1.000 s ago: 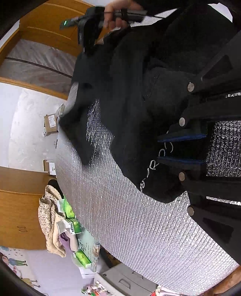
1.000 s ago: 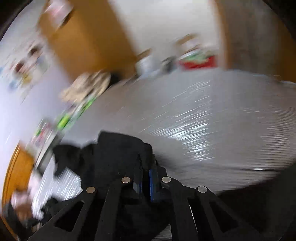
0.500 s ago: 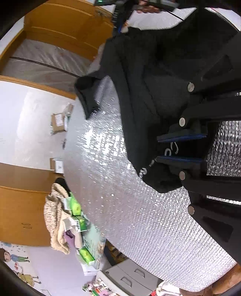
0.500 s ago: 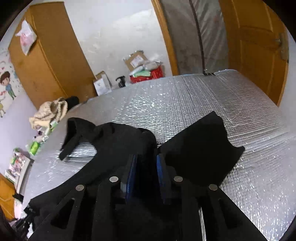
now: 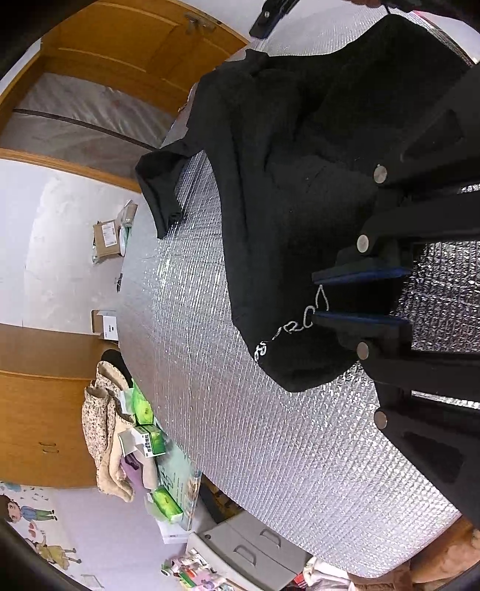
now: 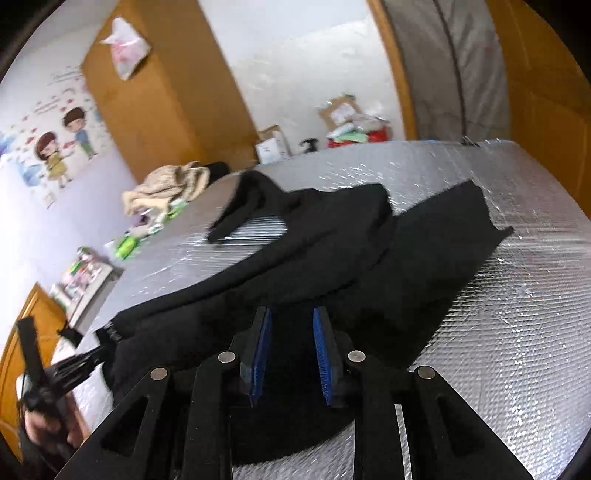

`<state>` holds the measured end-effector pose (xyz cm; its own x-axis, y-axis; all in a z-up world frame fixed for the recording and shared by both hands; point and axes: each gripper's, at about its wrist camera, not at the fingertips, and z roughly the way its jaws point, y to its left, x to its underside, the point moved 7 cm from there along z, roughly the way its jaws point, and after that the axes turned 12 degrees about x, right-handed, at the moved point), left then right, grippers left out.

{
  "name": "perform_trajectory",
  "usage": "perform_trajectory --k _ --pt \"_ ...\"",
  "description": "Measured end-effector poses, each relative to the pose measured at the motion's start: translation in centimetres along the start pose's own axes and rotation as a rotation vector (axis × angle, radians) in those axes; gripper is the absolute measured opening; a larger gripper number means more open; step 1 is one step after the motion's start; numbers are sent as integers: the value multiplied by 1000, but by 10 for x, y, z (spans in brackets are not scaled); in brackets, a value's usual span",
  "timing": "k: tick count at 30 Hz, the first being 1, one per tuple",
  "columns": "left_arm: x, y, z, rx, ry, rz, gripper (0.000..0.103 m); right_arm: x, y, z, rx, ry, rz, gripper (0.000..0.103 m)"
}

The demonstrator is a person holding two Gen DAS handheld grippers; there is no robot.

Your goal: Fold clothes

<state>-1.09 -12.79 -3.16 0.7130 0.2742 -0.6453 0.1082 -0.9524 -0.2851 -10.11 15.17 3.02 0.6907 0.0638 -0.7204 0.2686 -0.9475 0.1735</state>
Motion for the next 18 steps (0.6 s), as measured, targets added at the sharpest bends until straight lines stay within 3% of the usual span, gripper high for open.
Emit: perform_trajectory --k 6,10,18 --pt "5 -8 -9 6 -7 8 16 -9 18 -57 -95 -99 -21 24" --pt "5 -13 -16 14 -20 17 16 -12 22 -88 -110 -128 -38 25" --pt "11 -13 -26 8 -33 26 16 27 27 -94 -127 -45 -48 25"
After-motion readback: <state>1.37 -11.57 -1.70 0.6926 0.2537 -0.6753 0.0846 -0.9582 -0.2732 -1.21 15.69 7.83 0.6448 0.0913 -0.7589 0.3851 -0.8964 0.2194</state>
